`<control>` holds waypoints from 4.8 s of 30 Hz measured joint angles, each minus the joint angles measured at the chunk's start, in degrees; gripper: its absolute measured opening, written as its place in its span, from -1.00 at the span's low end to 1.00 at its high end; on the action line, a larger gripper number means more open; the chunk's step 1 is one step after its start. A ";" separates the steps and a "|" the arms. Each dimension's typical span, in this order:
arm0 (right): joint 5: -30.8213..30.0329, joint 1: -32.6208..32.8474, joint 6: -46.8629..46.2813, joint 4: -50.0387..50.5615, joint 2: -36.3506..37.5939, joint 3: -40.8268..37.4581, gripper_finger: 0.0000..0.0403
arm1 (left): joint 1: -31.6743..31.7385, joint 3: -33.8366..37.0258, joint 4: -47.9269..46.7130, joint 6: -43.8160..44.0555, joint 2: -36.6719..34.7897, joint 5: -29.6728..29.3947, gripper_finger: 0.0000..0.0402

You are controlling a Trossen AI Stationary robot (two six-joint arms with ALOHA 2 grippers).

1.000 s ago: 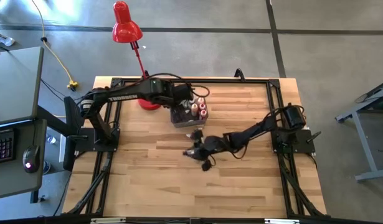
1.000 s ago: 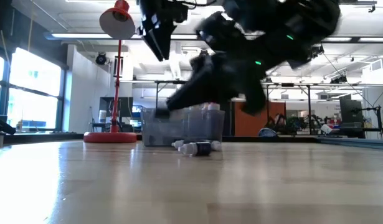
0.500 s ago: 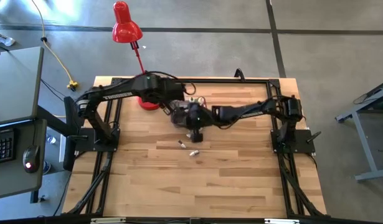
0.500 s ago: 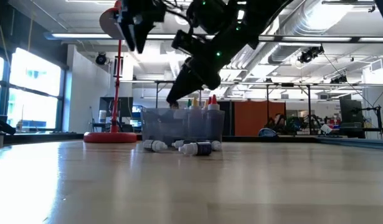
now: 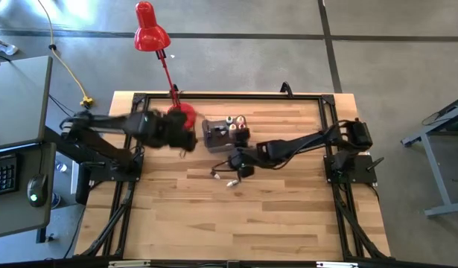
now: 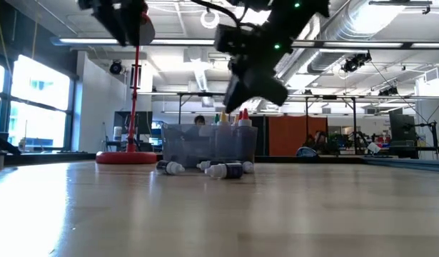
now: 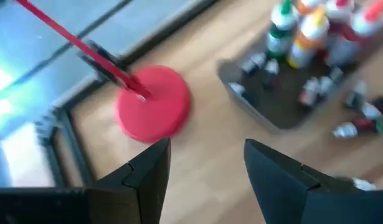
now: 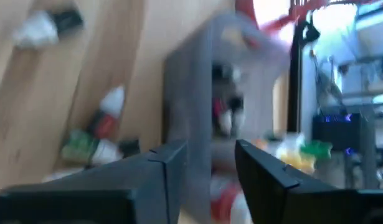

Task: Pick & Place food coloring
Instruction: Put the bottom small black food coloring bottle into the bin

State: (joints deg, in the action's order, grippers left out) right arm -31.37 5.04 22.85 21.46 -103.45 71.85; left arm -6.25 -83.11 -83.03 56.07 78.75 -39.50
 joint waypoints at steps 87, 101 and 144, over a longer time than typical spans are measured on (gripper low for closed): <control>22.29 -0.92 -9.35 -24.77 1.24 -21.51 -0.20 | -2.00 26.66 67.38 -61.81 20.29 15.64 0.00; 24.36 -0.94 -9.34 -25.49 1.24 -21.46 -0.22 | -3.24 26.65 83.94 -31.82 22.01 29.32 0.00; 25.35 -0.92 -9.33 -24.92 1.19 -21.51 -0.22 | -9.17 26.62 89.14 -31.78 31.24 15.78 -0.67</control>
State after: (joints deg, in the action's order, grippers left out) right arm -6.02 4.12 13.52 -3.46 -102.26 50.35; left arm -15.42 -56.49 6.11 24.29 110.00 -23.73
